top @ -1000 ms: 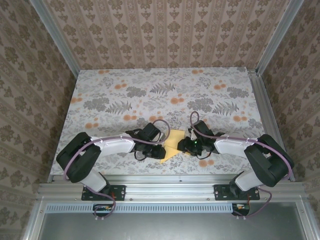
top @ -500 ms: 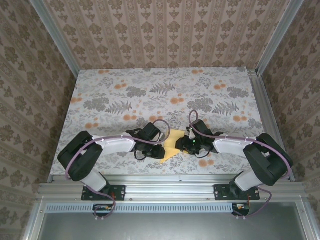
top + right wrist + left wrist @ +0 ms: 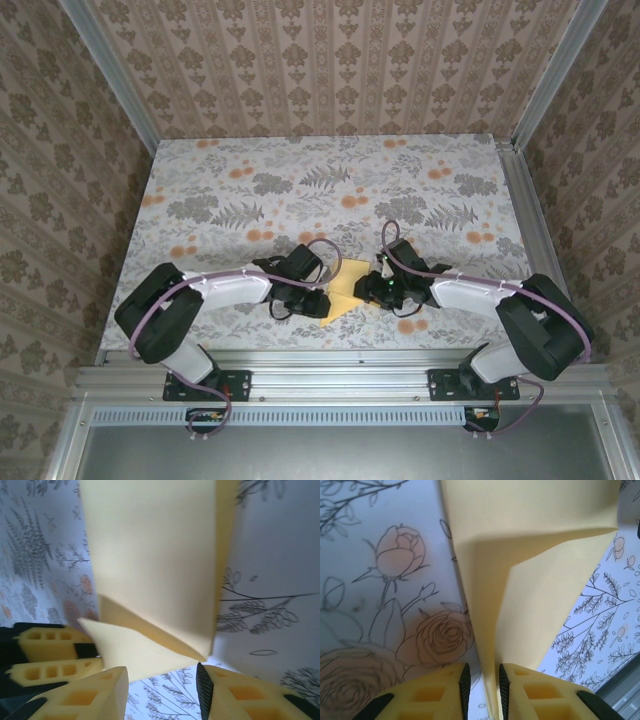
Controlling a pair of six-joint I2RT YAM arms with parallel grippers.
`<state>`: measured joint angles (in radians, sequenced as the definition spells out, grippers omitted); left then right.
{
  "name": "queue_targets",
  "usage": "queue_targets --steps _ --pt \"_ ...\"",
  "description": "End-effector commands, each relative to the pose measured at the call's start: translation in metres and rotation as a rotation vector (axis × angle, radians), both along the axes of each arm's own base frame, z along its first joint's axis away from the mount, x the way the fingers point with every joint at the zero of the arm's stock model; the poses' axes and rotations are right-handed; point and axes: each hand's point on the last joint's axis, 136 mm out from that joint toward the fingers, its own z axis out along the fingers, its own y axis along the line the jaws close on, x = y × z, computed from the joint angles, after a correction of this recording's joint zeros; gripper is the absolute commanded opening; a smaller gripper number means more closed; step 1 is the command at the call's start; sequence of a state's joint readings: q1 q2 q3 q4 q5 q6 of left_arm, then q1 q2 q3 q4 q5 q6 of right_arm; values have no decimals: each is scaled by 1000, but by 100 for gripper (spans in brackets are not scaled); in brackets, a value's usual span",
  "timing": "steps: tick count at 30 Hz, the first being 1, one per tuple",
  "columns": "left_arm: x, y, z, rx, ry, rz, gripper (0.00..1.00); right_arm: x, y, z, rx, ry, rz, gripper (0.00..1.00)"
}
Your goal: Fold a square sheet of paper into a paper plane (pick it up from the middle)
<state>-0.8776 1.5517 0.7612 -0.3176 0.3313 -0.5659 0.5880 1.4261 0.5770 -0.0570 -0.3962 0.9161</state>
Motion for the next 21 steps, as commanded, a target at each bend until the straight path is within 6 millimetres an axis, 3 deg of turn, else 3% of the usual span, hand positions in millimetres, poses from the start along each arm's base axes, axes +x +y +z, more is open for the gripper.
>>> queue_targets --steps 1,7,21 --pt "7 5 27 10 -65 -13 28 -1 -7 0 -50 -5 2 44" --pt "9 -5 47 -84 -57 -4 33 1 0 -1 -17 1 3 47" --pt "8 -24 17 -100 5 -45 32 3 3 3 21 -11 -16 51"
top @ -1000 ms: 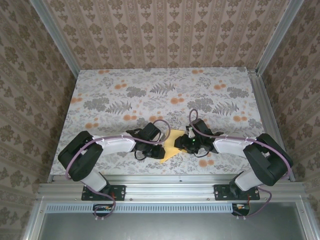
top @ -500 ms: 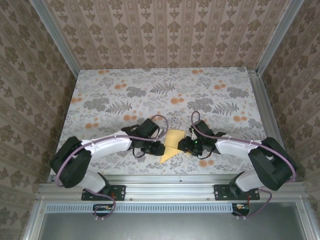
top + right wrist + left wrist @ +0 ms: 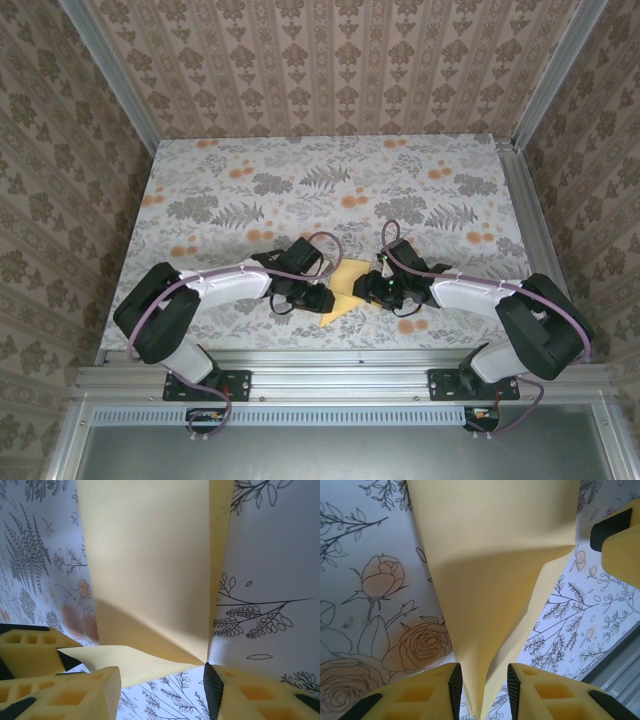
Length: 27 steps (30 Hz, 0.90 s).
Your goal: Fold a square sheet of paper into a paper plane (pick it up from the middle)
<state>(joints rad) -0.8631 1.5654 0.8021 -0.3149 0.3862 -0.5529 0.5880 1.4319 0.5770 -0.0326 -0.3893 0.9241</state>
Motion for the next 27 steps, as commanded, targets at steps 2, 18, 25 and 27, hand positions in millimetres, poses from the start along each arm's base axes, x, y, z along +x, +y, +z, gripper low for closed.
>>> queue_targets --steps 2,18,25,27 --pt "2 -13 2 -51 0 -29 31 -2 1 1 14 5 -7 51" --pt "0 -22 7 -135 35 -23 5 -5 -1 -4 42 11 -6 52" --pt "7 -20 19 -216 46 23 4 -2 1 4 101 0 -30 54" --pt "9 -20 23 -238 47 33 4 -2 2 5 110 -1 -37 54"
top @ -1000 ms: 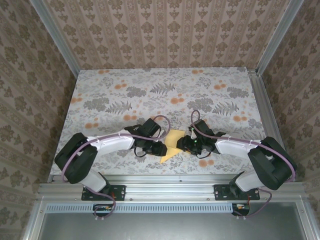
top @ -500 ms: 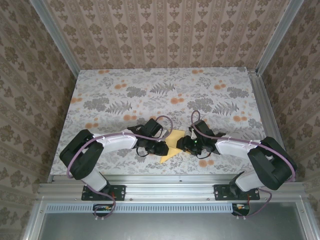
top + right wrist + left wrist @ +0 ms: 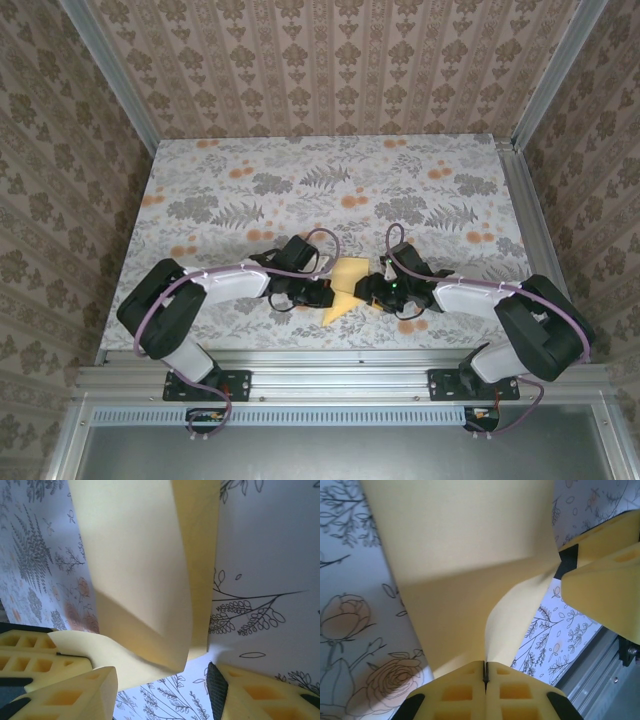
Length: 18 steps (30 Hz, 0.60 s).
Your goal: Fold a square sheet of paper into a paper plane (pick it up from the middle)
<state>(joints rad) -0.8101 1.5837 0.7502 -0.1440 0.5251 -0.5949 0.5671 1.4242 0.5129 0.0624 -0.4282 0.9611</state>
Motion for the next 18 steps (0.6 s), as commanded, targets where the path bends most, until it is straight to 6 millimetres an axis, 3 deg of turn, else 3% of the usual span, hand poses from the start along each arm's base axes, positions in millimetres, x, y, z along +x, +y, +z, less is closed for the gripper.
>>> queue_targets --steps 1,18 --pt "2 -6 20 -89 -4 14 4 2 4 10 66 -9 -18 54" --pt "0 -1 5 -88 30 27 7 12 19 27 206 -35 -43 53"
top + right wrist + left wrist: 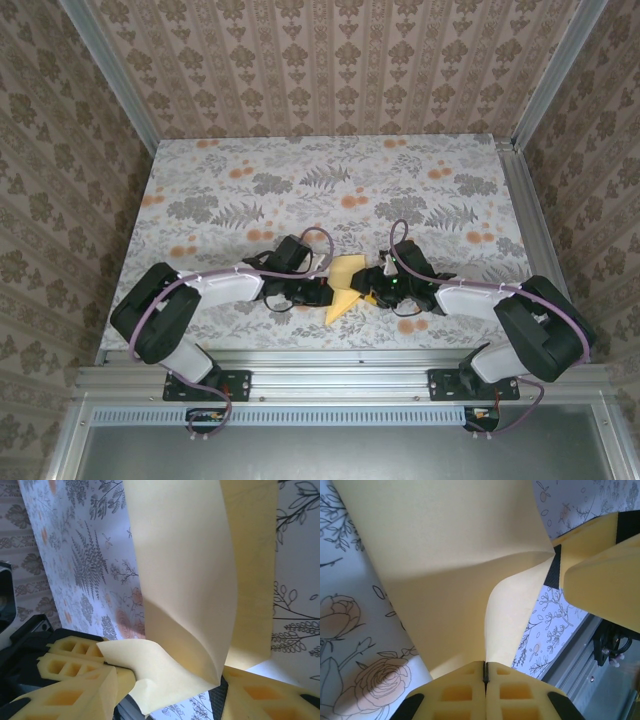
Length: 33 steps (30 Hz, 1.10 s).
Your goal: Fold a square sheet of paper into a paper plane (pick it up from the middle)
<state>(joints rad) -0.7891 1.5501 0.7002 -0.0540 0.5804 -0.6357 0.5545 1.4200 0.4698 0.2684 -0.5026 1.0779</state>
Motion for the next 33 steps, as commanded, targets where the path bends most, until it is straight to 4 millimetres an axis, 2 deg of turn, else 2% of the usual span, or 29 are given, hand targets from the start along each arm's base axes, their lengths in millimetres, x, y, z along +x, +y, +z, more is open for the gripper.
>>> queue_targets --steps 1,4,11,19,26,33 --pt "0 2 -5 -6 21 7 9 0 3 4 38 -5 0 53" --pt "1 3 -9 -4 25 17 14 0 4 -1 36 1 5 51" --pt "0 7 -19 22 37 20 17 1 7 -11 32 11 21 43" --pt "3 5 -23 35 42 10 19 -1 7 -23 -29 15 51 25" --pt "5 11 -15 76 11 2 30 -3 -6 -33 -137 19 52 15" --pt "5 20 -11 123 -18 -1 33 -2 -6 -38 -154 29 55 9"
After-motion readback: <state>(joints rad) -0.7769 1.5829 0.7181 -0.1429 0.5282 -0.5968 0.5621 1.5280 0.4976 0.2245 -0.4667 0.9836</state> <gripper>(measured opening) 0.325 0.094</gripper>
